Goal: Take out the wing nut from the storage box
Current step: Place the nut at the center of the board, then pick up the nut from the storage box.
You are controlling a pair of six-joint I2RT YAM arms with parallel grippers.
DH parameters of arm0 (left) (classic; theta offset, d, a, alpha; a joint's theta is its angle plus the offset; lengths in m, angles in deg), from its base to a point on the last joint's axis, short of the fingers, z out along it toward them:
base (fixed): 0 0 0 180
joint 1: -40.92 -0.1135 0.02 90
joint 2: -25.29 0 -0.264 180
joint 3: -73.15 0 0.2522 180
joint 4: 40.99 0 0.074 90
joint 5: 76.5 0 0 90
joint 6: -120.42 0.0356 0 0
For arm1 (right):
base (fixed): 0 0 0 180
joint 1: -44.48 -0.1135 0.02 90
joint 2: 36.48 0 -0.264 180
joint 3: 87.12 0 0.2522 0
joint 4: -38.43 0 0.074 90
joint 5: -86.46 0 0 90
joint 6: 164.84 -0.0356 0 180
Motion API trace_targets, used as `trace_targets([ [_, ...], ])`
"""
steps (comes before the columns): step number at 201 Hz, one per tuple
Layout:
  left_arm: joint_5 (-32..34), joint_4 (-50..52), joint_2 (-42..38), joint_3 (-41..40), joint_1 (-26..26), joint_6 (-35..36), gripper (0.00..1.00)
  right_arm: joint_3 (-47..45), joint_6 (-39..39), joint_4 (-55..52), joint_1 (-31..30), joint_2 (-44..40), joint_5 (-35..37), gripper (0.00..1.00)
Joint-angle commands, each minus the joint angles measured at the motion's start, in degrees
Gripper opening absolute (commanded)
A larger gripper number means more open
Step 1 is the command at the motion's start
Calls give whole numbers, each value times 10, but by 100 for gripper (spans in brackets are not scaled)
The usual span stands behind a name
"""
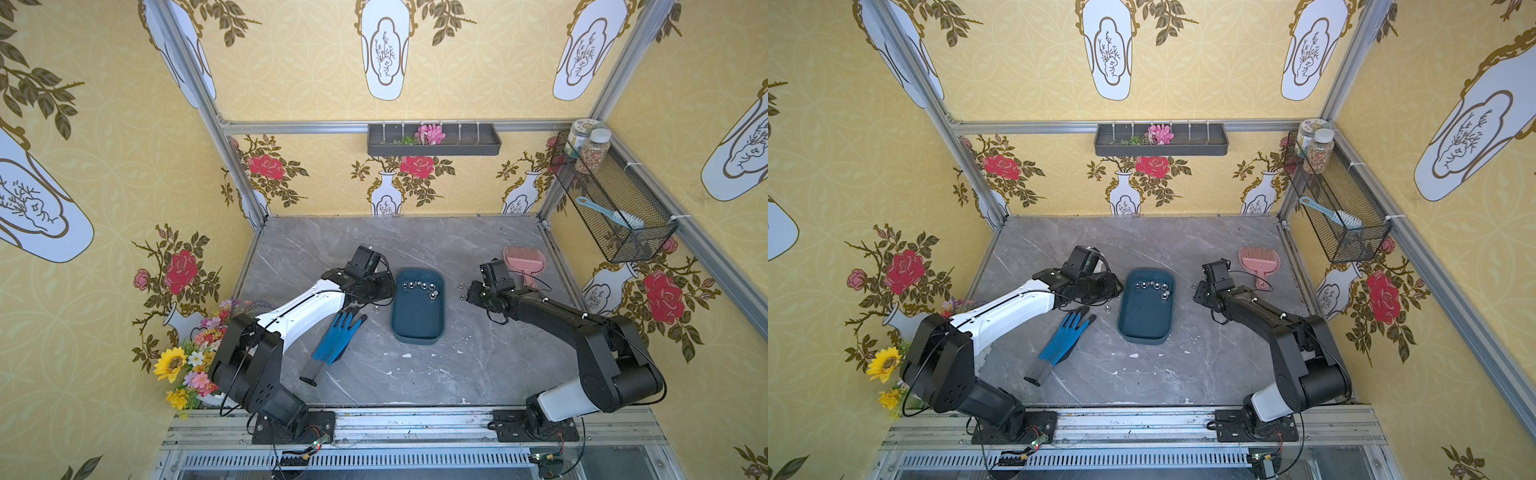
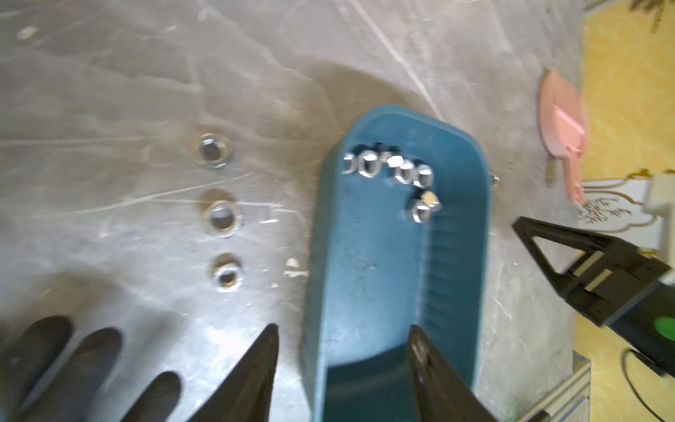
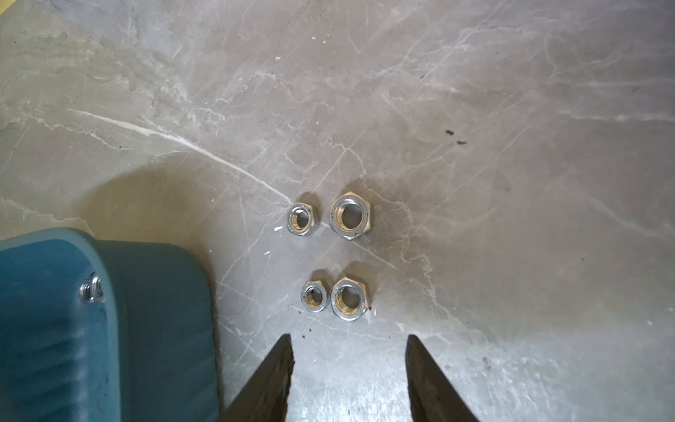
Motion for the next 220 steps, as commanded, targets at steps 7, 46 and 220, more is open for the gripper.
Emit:
trace_targets([
  [7, 2, 0, 34, 34, 37, 21, 59, -4, 1, 21, 0, -4, 10, 51],
  [46, 16, 9, 129, 104, 85, 49, 59, -6, 8, 20, 7, -10, 11, 51],
  [220, 64, -52, 320, 172, 126, 111, 55, -12, 4, 33, 24, -7, -7, 51],
])
